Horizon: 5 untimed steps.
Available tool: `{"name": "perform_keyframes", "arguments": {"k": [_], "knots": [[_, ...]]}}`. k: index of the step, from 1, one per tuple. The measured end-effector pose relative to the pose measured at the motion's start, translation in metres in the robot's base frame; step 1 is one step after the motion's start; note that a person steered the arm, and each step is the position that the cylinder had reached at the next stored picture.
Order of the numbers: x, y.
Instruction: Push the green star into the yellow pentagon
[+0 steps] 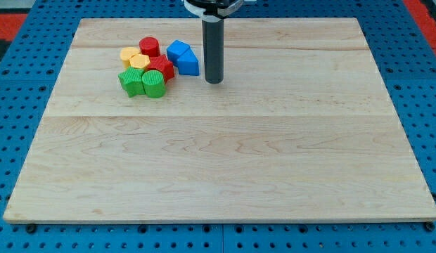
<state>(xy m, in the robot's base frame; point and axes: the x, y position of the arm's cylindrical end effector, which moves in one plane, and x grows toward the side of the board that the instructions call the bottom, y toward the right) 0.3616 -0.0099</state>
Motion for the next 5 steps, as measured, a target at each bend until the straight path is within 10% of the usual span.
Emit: {"name": "perform_keyframes", "arguments": {"k": [3,5], "knots": [[0.009,0.000],[0.062,-0.120]]}}
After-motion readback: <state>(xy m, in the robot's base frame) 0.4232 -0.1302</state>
